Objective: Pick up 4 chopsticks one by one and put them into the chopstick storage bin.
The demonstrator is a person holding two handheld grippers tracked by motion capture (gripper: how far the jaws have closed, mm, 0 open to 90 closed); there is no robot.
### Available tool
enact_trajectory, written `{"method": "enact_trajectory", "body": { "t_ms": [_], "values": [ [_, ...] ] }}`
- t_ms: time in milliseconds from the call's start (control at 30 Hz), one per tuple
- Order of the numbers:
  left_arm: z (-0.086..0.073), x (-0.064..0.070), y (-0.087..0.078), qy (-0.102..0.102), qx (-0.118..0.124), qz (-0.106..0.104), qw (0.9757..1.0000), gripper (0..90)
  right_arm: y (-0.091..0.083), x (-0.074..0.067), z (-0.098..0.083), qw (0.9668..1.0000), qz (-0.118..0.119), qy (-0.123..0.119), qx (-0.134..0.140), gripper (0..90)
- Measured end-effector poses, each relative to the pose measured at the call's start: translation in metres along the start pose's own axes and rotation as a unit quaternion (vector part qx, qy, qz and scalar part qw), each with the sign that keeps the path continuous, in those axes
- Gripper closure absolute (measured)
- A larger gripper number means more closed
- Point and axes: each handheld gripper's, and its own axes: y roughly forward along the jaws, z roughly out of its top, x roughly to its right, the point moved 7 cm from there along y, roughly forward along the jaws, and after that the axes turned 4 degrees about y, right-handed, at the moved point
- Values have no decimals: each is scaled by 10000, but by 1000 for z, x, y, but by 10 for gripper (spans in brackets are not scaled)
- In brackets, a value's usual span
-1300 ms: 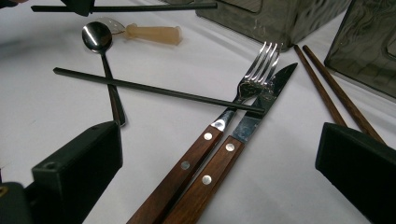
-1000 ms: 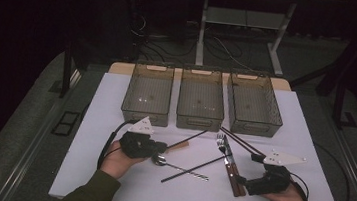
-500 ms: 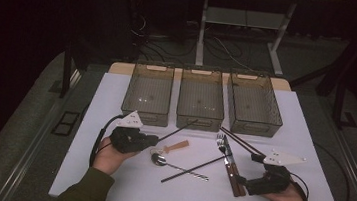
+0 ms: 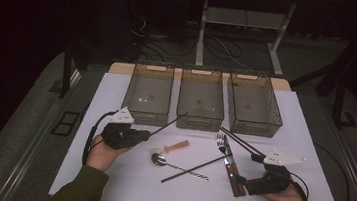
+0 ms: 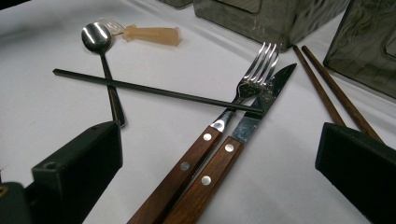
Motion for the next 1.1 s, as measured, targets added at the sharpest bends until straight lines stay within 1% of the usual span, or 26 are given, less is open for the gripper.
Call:
{"method": "enact_trajectory", "body": {
  "t_ms": [100,233,467,533,833,900,967,1100],
  "values": [
    [0,-4,-1,2,-29,99,9999,857,0,0,0,10000,-3,3,-3,4],
    [-1,-9,-3,-53,-41,225,9997,857,0,0,0,10000,-6,15,7,4],
    [2,-20,-9,-165,23,432,9989,857,0,1,0,10000,-10,21,10,4],
    [4,-22,-10,-210,78,475,9986,857,0,1,0,10000,-11,24,11,4],
    [10,-39,-12,-400,185,707,9965,857,-1,2,1,10000,-19,65,55,4],
    [11,-43,-13,-504,218,747,9957,857,-1,1,1,10000,-8,52,48,4],
    [13,-45,-13,-587,256,762,9950,857,-1,1,1,10000,-8,41,40,4],
    [17,-50,-10,-637,271,804,9944,857,-1,1,1,10000,-9,47,47,4]
  ]
}}
